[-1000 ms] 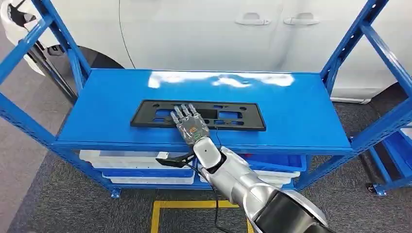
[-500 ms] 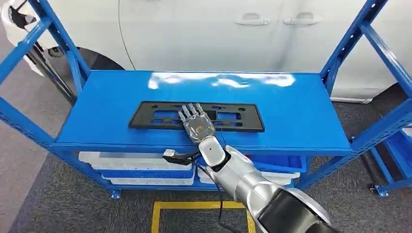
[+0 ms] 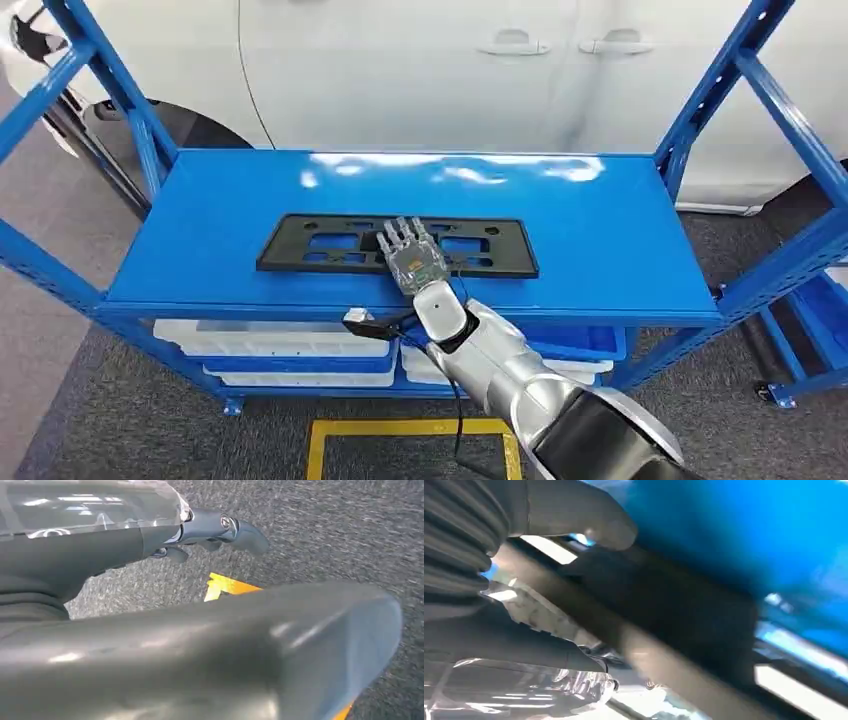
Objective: Take the parts from the cabinet and place them on the table.
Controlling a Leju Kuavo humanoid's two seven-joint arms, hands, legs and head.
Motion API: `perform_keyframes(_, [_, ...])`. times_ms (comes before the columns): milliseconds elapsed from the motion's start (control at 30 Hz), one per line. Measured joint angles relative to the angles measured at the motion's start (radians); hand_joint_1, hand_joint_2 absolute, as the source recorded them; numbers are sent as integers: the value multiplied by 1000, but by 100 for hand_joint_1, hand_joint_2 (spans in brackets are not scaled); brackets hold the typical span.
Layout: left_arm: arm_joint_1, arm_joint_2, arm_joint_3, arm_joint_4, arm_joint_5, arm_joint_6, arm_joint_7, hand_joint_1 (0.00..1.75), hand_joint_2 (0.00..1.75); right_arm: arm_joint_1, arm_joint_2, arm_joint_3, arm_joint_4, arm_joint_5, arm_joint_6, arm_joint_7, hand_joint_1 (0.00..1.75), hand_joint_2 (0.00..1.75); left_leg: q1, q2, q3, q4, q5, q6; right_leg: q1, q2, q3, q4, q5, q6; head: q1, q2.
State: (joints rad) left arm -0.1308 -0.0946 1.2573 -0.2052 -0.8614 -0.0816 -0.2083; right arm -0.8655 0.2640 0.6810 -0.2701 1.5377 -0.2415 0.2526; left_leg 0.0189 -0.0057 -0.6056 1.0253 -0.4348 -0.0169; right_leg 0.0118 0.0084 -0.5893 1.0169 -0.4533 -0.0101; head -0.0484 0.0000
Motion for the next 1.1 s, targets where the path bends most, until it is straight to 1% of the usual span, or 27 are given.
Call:
perform_keyframes(33, [1, 0, 0, 0, 0, 0, 1, 0, 0, 0, 2, -2, 0, 0, 5, -5, 175, 175, 0, -1, 0, 1, -1, 5, -2, -1, 1, -2, 0, 3, 0, 0])
perform_keyframes(67, [1, 0, 0, 0, 0, 0, 0, 0, 0, -1, 5, -4, 0, 0, 13, -10, 175, 175, 5, -1, 2, -5, 2, 13, 2, 0, 2, -1, -3, 9, 0, 0])
perform_keyframes(100, [0, -1, 0, 0, 0, 0, 0, 0, 0, -2, 6, -7, 0, 0, 16, -13, 175, 175, 8, 0, 6, -10, 4, 18, -3, -1, 0, 9, -14, 16, 0, 0])
perform_keyframes(167, [-3, -1, 0, 0, 0, -1, 0, 0, 0, -3, 8, -8, 0, 0, 21, -15, 175, 175, 8, 0, 6, -11, 4, 21, -4, -2, -17, 46, -39, 22, 0, 0])
perform_keyframes(200, [-5, 0, 0, 0, 0, -2, -1, 0, 0, -3, 10, -10, 0, 0, 28, -15, 175, 175, 7, 1, 6, -11, 3, 26, -8, -3, -54, 119, -77, 26, 0, 0])
perform_keyframes(233, [-6, 0, 0, 0, 1, -3, -2, 0, 0, -3, 10, -12, 0, 0, 32, -16, 175, 175, 7, 1, 6, -11, 3, 27, -11, -3, -95, 204, -113, 29, 0, 0])
perform_keyframes(267, [-7, 0, 0, 0, 1, -5, -3, 0, 0, -2, 10, -12, 0, -1, 37, -16, 175, 175, 6, 1, 6, -10, 2, 28, -14, -3, -137, 283, -137, 31, 0, 0])
perform_keyframes(300, [-7, 0, 0, 0, 2, -6, -5, 0, 0, -2, 10, -13, 0, -2, 44, -16, 175, 175, 6, 1, 7, -10, 1, 29, -17, -3, -161, 321, -135, 33, 0, 0])
perform_keyframes(333, [-7, 0, 0, 0, 2, -6, -5, 0, 0, -1, 10, -15, 0, -3, 44, -16, 175, 175, 7, 0, 9, -9, 0, 29, -19, -3, -160, 305, -110, 34, 0, 0])
perform_keyframes(367, [-7, 0, 0, 0, 2, -7, -5, 0, 0, -2, 11, -16, 0, -4, 44, -16, 175, 175, 7, -1, 12, -9, -2, 27, -20, -3, -139, 250, -70, 33, 0, 0])
perform_keyframes(433, [-8, 0, 0, 0, 2, -7, -5, 0, 0, -4, 12, -18, 0, -4, 44, -16, 175, 175, 8, -2, 20, -8, -8, 21, -22, -3, -60, 77, 23, 26, 0, 0])
perform_keyframes(467, [-9, 0, 0, 0, 2, -7, -5, 0, 0, -4, 12, -20, 0, -4, 44, -16, 175, 175, 5, -3, 20, -8, -11, 16, -20, -3, -33, 18, 29, 20, 0, 0])
perform_keyframes(500, [-11, 0, 0, 0, 2, -7, -5, 0, 0, -5, 14, -20, 0, -4, 44, -16, 175, 175, 1, -4, 17, -4, -13, 11, -15, -2, -31, 2, 25, 19, 0, 0])
perform_keyframes(533, [-10, 0, 0, 0, 2, -7, -5, 0, 0, -5, 14, -21, 0, -4, 43, -16, 175, 175, 2, -3, 16, -8, -11, 5, -14, -1, -34, 7, 25, 17, 0, 0])
perform_keyframes(600, [-11, 0, 0, 0, 2, -8, -6, 0, 0, -7, 16, -22, 0, -4, 44, -16, 175, 175, 3, -3, 22, -15, -11, -7, -9, 1, -32, 4, 24, 5, 0, 0])
perform_keyframes(633, [-12, 0, 0, 0, 2, -8, -6, 0, 0, -6, 18, -23, -3, -4, 46, -16, 175, 175, 7, -2, 20, -8, -20, -13, -21, -2, -21, -10, 30, -4, 0, 0])
perform_keyframes(667, [-13, 0, 0, 0, 3, -9, -8, 0, 0, -6, 18, -26, -3, -6, 47, -15, 175, 175, 6, 0, 11, 20, -40, -15, -20, -3, -19, -13, 30, -9, 0, 0])
perform_keyframes(700, [-13, 0, 0, 0, 2, -11, -9, 0, 0, -6, 19, -28, -3, -8, 47, -15, 175, 175, 6, 0, -16, 78, -74, -15, -19, -4, -18, -13, 29, -13, 0, 0])
perform_keyframes(767, [-13, 0, 0, 0, 2, -11, -11, 0, 0, -2, 19, -31, -3, -11, 47, -16, 175, 175, 6, 0, -96, 244, -145, -21, -14, -4, -19, -13, 28, -17, 0, 0])
perform_keyframes(800, [-12, 1, 0, 0, 2, -11, -13, 0, 0, 0, 19, -32, -3, -11, 46, -17, 175, 175, 6, 0, -123, 297, -156, -22, -12, -4, -18, -12, 28, -17, 0, 0])
perform_keyframes(833, [-12, 2, 0, 0, 0, -12, -16, 0, 0, 0, 19, -34, -3, -12, 43, -20, 175, 175, 6, 0, -129, 302, -140, -23, -12, -3, -18, -10, 27, -18, 0, 0])
perform_keyframes(867, [-13, 2, -1, 0, -4, -15, -20, 0, 0, 0, 19, -39, -3, -15, 40, -25, 175, 175, 6, 0, -111, 257, -103, -22, -12, -2, -16, -9, 26, -18, 0, 0])
perform_keyframes(900, [-15, 3, -2, 0, -8, -17, -28, 0, 0, 0, 19, -44, -3, -18, 37, -28, 175, 175, 7, 1, -73, 172, -51, -21, -13, -1, -14, -6, 23, -15, 0, 0])
perform_keyframes(933, [-17, 4, -3, 0, -10, -18, -50, 0, 0, -1, 19, -48, -3, -28, 27, -39, 175, 175, 7, 1, -36, 91, -10, -19, -14, -1, -13, -1, 19, -12, 0, 0])
perform_keyframes(967, [-17, 4, -5, 0, -10, -18, -78, 0, 0, -1, 20, -58, -5, -42, 9, -53, 175, 175, 8, 2, -11, 29, 5, -16, -14, 0, -15, 4, 15, -7, 0, 0])
perform_keyframes(1000, [-18, 5, -9, 0, -7, -18, -102, 0, 0, -2, 20, -72, -9, -67, -30, -78, 175, 175, 2, -2, 3, 3, -9, -8, -5, 4, -22, 16, 11, -1, 0, 0])
perform_keyframes(1100, [-14, 7, -9, 0, 4, -24, -116, 0, 0, -4, 23, -117, -41, -127, -146, -142, 175, 175, 1, -1, -4, 13, -8, 8, -6, 4, -25, 11, 16, 11, 0, 0])
